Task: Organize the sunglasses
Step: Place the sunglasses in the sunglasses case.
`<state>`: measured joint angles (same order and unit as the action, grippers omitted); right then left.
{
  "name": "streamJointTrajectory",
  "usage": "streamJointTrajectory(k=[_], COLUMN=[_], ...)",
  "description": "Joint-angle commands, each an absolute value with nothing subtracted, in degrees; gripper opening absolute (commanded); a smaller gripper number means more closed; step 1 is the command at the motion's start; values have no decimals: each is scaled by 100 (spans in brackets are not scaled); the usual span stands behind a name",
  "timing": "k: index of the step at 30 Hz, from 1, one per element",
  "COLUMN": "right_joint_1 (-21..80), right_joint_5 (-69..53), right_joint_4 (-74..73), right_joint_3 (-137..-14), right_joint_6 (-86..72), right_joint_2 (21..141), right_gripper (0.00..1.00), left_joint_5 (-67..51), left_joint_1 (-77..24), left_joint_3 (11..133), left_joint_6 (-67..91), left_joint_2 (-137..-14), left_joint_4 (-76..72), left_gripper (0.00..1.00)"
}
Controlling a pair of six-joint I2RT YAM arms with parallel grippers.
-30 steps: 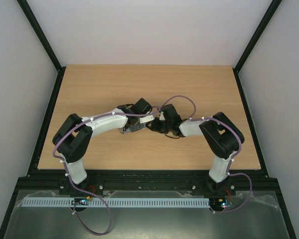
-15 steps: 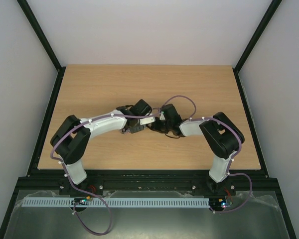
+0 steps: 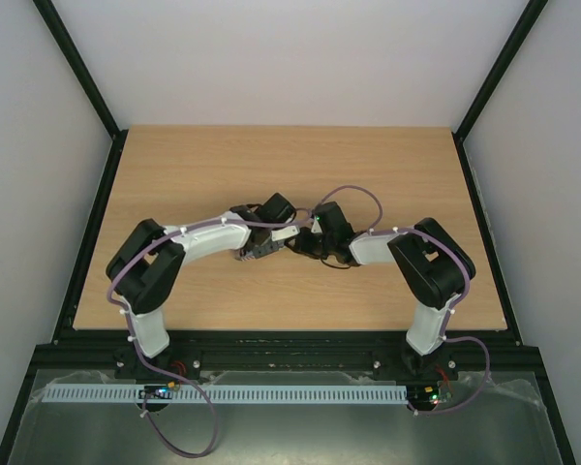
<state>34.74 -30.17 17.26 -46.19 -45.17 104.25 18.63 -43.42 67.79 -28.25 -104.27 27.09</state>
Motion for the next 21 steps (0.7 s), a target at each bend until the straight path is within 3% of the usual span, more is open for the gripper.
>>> streamJointTrajectory(k=[1, 13, 16, 21], right_joint_1=[3507, 3507, 3507, 3507], right_joint_5=[-3054, -3060, -3059, -3087], right_joint_4=[1771, 1793, 1810, 1855], right_joint_3=[-4588, -4567, -4553, -4538], right_joint_6=[-4483, -4484, -4475, -4397], right_joint_2=[10415, 10406, 10404, 10462], right_gripper=[35, 35, 35, 35], left_joint_5=[1420, 844, 1301, 974], left_joint_1=[-4384, -4279, -4124, -3414], left_joint_3=[7075, 7153, 7007, 6247], left_joint_6=[-2678, -2183, -1235, 1255], left_joint_2=[-10473, -9275, -8798, -7767], left_joint_4=[3093, 3311, 3006, 2552], left_gripper=[37, 49, 55, 59])
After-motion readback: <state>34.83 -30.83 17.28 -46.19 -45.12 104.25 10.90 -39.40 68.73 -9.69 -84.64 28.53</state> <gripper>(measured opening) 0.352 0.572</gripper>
